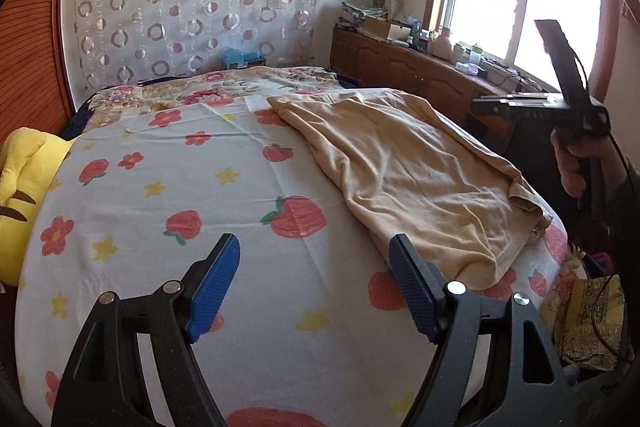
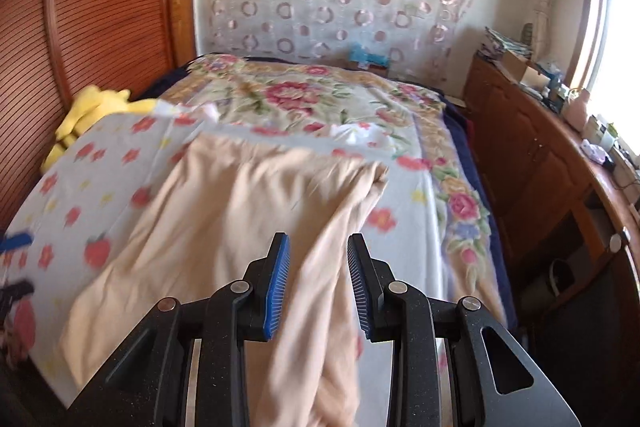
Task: Fold small clothes
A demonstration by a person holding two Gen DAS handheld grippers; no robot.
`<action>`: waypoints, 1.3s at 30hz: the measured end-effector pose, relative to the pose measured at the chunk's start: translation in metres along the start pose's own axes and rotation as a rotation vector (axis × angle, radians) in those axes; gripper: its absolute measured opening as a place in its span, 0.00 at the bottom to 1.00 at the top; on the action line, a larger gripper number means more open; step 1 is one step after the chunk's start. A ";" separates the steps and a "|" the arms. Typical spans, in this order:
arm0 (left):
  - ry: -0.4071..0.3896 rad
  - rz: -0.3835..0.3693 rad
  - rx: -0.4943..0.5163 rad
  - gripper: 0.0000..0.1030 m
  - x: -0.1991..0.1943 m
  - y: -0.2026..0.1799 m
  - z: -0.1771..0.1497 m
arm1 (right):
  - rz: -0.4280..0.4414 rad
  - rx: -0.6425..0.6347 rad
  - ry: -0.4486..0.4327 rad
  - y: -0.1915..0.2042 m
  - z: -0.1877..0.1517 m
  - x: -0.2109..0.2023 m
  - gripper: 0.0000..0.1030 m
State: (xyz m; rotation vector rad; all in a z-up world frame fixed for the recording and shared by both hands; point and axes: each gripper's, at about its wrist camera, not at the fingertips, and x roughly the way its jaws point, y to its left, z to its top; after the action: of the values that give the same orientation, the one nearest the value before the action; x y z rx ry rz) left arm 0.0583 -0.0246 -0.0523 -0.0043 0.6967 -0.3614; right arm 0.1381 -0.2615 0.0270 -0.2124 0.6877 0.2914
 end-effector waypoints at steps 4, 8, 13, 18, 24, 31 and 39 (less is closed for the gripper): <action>0.029 -0.007 0.036 0.75 0.006 -0.016 -0.001 | 0.044 -0.004 0.010 0.008 -0.052 -0.023 0.30; 0.049 -0.027 0.062 0.75 0.010 -0.029 -0.003 | 0.070 0.026 -0.010 -0.009 -0.084 -0.043 0.30; 0.071 -0.059 0.073 0.73 0.013 -0.040 -0.009 | 0.064 0.096 -0.021 -0.035 -0.106 -0.062 0.30; 0.096 -0.098 0.094 0.57 0.011 -0.049 -0.015 | 0.068 0.091 -0.031 -0.022 -0.115 -0.071 0.30; 0.107 -0.134 0.114 0.50 0.004 -0.056 -0.022 | 0.068 0.057 -0.030 0.007 -0.121 -0.071 0.30; 0.182 -0.177 0.145 0.36 0.019 -0.064 -0.030 | 0.072 0.038 0.010 0.004 -0.118 -0.057 0.30; 0.158 -0.182 0.167 0.06 0.003 -0.072 -0.029 | 0.063 0.053 -0.020 -0.008 -0.118 -0.069 0.07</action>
State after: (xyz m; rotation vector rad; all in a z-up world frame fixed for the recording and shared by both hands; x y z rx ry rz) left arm 0.0191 -0.0895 -0.0672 0.1214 0.8227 -0.5982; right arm 0.0205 -0.3165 -0.0164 -0.1371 0.6825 0.3348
